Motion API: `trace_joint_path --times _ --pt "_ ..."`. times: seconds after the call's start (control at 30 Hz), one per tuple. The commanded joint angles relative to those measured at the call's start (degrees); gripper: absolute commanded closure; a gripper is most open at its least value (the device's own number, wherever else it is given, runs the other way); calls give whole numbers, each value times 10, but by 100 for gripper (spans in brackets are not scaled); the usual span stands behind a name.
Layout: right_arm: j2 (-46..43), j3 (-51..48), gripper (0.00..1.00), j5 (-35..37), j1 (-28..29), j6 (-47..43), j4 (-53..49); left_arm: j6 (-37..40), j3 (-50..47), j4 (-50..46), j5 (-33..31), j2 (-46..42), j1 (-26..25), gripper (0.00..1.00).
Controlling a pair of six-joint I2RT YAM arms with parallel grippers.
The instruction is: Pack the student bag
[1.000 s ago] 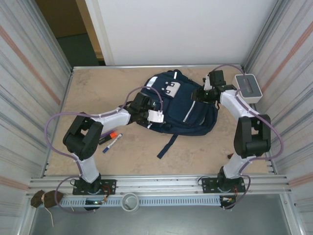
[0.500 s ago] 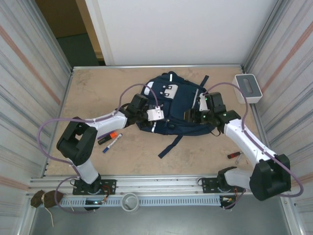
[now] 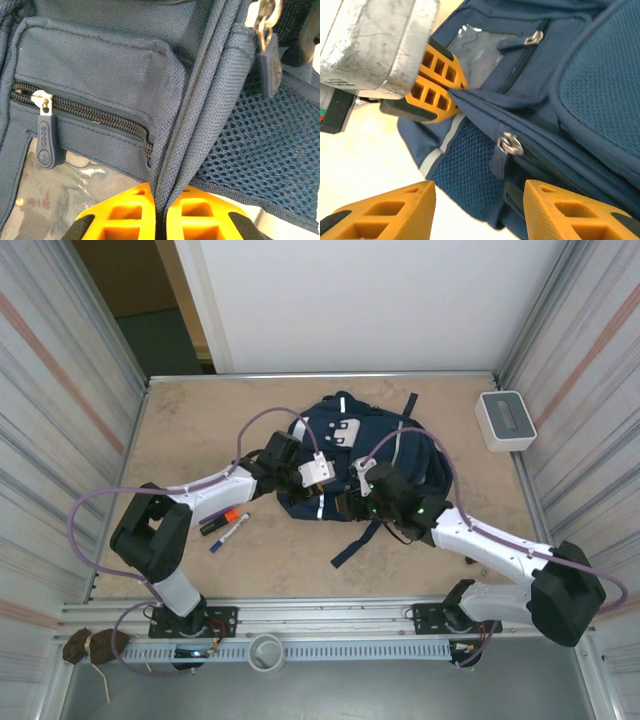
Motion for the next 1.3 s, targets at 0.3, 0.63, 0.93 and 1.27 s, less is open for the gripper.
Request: trace_joint_path --times 0.3,0.63,0.93,1.27 --pt "107 36 49 263 79 -70 57 -30 45 -39 159 -26 28 100" --pt "129 79 71 373 90 -59 11 -13 43 -58 157 -20 34 100" --pt "102 95 81 300 59 -23 -49 -9 40 -62 152 -9 34 100" --pt "77 95 96 172 16 11 -64 -6 41 -63 134 -2 34 100"
